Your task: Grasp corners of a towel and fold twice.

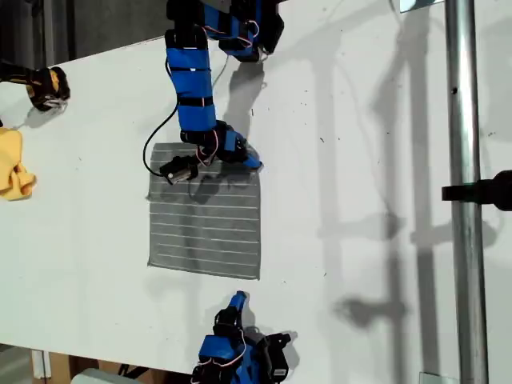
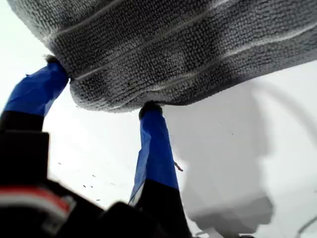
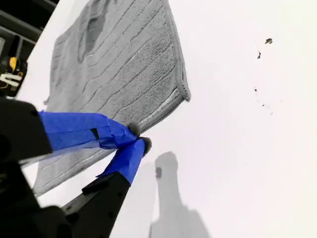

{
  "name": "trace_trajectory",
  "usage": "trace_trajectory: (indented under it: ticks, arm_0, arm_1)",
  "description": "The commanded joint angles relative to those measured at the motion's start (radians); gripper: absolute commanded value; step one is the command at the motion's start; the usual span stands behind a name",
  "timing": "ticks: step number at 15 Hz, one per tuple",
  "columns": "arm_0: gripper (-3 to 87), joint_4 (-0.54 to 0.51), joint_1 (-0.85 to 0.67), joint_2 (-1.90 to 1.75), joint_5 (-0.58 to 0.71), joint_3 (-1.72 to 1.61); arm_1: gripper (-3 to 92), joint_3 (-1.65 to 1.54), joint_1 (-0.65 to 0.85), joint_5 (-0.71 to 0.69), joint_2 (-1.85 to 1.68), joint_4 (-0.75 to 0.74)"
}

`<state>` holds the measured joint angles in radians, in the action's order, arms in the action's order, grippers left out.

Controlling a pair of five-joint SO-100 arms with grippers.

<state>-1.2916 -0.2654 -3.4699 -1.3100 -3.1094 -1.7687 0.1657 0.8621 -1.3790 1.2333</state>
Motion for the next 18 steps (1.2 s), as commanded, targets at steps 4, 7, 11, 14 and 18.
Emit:
trace_trajectory:
  ticks: [4, 7, 11, 14, 18]
  arm_0:
    - [-1.5, 0.009, 0.000, -0.005, -0.008, 0.005]
    - [-1.5, 0.009, 0.000, -0.005, -0.008, 0.005]
    - [-1.5, 0.009, 0.003, -0.005, -0.014, 0.005]
    - [-1.5, 0.008, 0.003, -0.005, -0.014, 0.005]
    - [-1.5, 0.008, 0.002, -0.005, -0.014, 0.005]
  arm_1:
    - [35.5, 0.176, -0.032, -0.009, -0.097, 0.170]
    - [35.1, 0.166, -0.003, -0.028, -0.075, 0.138]
    - [33.4, 0.144, 0.026, -0.051, 0.103, 0.012]
    - [30.9, 0.141, 0.044, -0.051, 0.170, -0.011]
    - [6.6, 0.141, 0.043, -0.054, 0.160, -0.011]
